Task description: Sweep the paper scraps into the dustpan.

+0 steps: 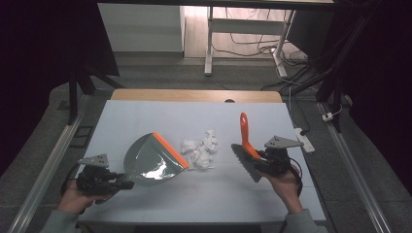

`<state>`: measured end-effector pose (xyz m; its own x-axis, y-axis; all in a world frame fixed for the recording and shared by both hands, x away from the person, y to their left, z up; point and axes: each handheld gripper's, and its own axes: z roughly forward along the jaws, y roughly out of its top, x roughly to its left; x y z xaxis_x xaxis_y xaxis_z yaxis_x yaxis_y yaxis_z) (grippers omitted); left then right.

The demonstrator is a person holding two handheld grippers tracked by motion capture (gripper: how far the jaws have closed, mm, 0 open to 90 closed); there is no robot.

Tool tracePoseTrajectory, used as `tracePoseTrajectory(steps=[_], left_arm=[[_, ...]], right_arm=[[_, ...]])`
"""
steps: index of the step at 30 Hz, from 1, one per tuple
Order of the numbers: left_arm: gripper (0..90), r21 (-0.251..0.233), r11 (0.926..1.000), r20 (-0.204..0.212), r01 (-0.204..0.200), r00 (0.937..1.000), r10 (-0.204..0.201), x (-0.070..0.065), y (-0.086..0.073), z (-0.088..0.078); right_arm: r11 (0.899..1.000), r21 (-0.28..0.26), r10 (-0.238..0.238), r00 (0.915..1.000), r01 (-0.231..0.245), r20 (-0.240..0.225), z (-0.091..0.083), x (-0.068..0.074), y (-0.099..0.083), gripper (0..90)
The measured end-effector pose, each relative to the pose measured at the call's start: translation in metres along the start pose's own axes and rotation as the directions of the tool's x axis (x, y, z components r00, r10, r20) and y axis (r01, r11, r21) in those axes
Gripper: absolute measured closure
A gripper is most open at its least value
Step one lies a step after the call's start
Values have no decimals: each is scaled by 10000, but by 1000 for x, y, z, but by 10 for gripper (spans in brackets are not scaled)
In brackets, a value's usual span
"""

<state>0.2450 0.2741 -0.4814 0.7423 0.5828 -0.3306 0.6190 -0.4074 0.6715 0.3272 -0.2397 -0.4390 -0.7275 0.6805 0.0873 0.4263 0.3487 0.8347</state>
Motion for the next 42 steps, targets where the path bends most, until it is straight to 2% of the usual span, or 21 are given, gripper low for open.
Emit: tracePoseTrajectory(steps=[4,14,20,27,29,34,42], left_arm=[[618,414,9989,-39,-238,9997,239,-3,-1,4],[618,1000,9944,-49,-348,9994,355,-5,-4,15],[618,1327,9897,146,-531,9986,516,-5,-5,19],[618,1561,9857,166,-632,9980,613,-5,-4,24],[617,1768,9813,157,-757,9971,741,-5,-3,25],[618,1871,9791,236,-799,9968,769,-4,-2,28],[617,1896,9778,348,-888,9959,837,-3,1,30]], right_arm=[[10000,-28,-84,9999,84,-97,8,2,6,702],[10000,-25,-5,10000,5,-97,15,1,8,702],[10000,-39,64,10000,-64,-53,19,-1,8,702],[9999,62,112,9999,-112,-115,26,0,10,702],[9999,112,28,10000,-27,-59,29,1,10,702],[9997,238,29,9999,-33,169,33,-1,10,702],[9985,140,527,9978,-533,410,43,-9,16,702]])
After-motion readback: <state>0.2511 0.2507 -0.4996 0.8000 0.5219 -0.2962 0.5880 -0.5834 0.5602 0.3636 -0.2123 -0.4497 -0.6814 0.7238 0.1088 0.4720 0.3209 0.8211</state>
